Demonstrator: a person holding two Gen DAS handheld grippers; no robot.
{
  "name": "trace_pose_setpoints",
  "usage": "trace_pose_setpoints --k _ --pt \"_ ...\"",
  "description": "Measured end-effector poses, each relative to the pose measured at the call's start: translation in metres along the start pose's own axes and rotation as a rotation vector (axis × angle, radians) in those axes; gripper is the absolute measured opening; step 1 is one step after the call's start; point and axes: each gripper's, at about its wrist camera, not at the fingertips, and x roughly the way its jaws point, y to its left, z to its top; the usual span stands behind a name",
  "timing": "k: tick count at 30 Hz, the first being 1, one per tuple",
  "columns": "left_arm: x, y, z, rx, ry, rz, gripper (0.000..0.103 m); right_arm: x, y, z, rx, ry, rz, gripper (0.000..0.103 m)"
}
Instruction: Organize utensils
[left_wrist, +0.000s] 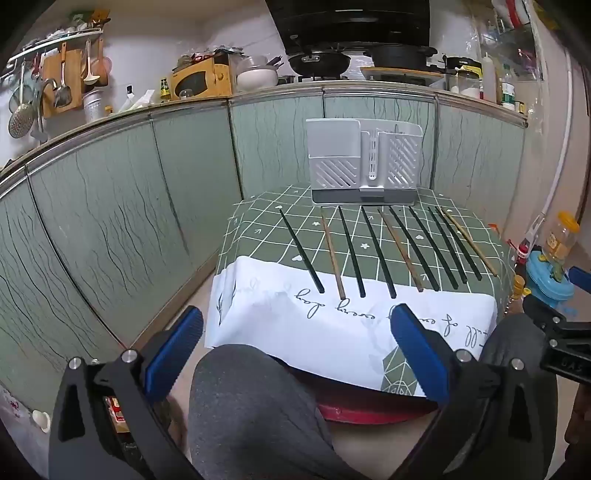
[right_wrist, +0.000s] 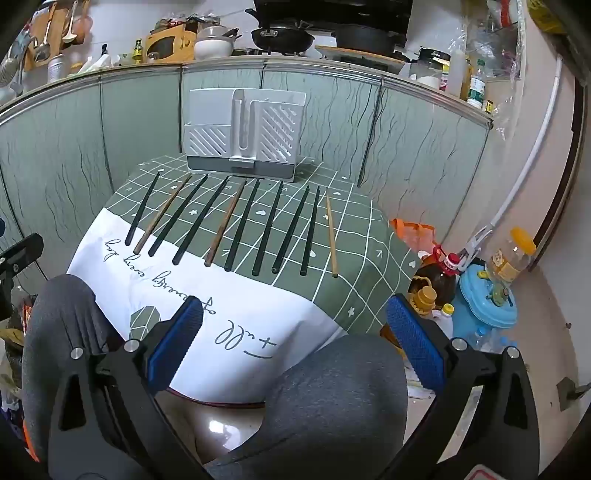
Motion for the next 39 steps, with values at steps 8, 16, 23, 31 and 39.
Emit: trace_pose_setpoints --k 8,16,23,31,39 --pt "0.005 -0.001 -0.001 0.002 0.003 0.006 0.099 0.0 0.001 0.0 -0.002 0.002 -0.003 0.096" --pt "0.0 0.004 -0.002 -0.018 -0.015 -0.001 0.099 0.001 0.003 0.0 -0.005 0.002 -0.015 0.096" --pt "0.001 0.003 -0.002 -0.015 -0.004 -0.015 0.099 0.003 0.0 0.0 -0.003 0.003 -0.016 0.096" --pt "-0.001 0.003 -0.002 -0.02 0.003 -0.031 0.099 0.003 -0.001 -0.001 0.005 0.009 -0.011 0.096" --pt "-0.005 0.006 0.0 -0.036 -0.001 -0.041 0.099 0.004 -0.001 -0.001 0.005 0.012 -0.01 0.096"
